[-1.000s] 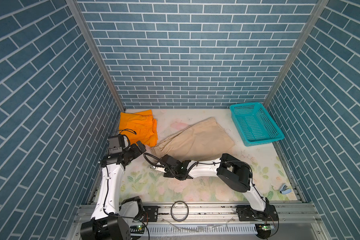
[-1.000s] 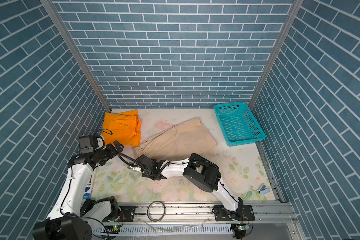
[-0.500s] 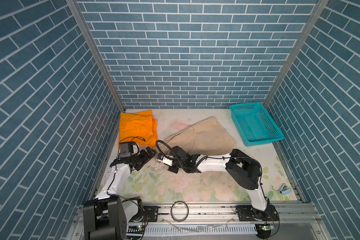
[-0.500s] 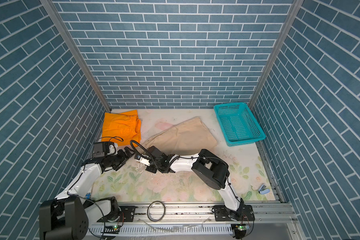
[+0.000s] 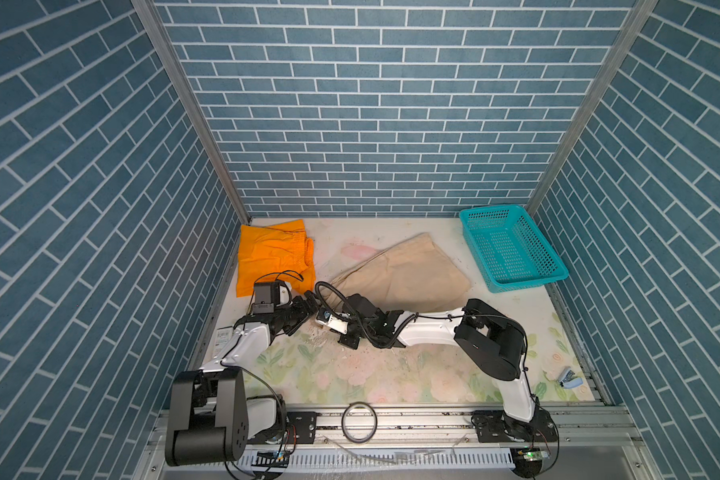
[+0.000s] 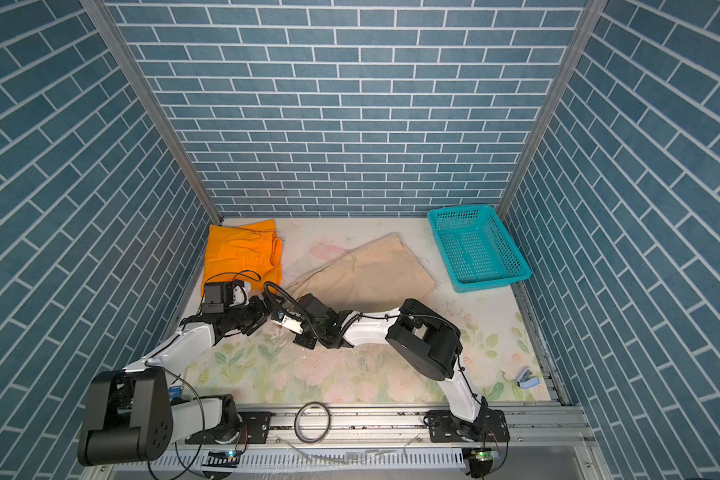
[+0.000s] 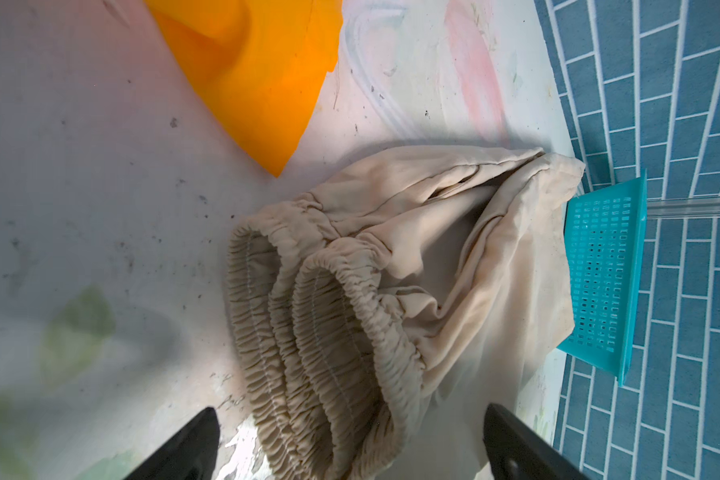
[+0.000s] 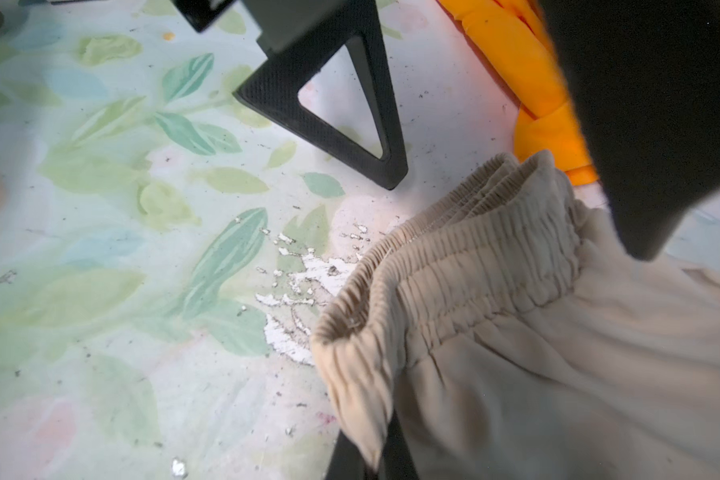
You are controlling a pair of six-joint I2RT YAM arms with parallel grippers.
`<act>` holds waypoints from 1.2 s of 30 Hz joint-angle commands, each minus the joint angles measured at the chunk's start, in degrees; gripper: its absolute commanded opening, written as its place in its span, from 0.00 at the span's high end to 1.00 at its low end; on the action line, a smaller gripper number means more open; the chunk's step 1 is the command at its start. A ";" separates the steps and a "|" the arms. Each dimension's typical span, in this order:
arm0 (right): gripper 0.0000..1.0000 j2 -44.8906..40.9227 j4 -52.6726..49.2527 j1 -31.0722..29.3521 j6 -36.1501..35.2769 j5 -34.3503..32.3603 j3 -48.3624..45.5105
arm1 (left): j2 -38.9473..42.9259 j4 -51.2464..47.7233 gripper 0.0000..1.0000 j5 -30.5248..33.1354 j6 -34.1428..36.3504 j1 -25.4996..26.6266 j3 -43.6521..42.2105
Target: Fold and stack the shorts
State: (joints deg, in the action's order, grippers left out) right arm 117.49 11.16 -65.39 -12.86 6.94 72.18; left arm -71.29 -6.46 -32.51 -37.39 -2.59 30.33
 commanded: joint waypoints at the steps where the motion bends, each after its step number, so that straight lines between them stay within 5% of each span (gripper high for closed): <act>1: 1.00 -3.32 4.87 0.83 2.32 0.10 1.09 | -1.48 -1.19 0.00 -1.01 1.09 1.77 -1.76; 8: 1.00 -4.08 6.75 1.40 4.59 1.33 0.80 | -0.26 -0.19 0.00 0.99 -0.22 2.33 -4.04; 19: 1.00 -7.80 6.88 1.48 4.25 -1.58 -3.68 | 8.55 -15.15 0.00 11.05 4.15 -1.08 4.24; 25: 1.00 -6.87 7.45 1.40 4.16 -1.15 -2.93 | 8.43 -3.36 0.00 2.59 -3.37 -1.19 -2.13; 36: 1.00 -5.78 7.65 1.06 3.73 -0.47 -2.57 | 4.35 7.80 0.00 -2.20 -10.58 -1.27 -5.95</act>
State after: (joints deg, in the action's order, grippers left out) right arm 111.37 16.75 -63.99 -9.67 6.07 69.12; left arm -67.29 -2.02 -32.93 -45.98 -3.64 24.69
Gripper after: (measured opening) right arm 0.062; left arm 0.996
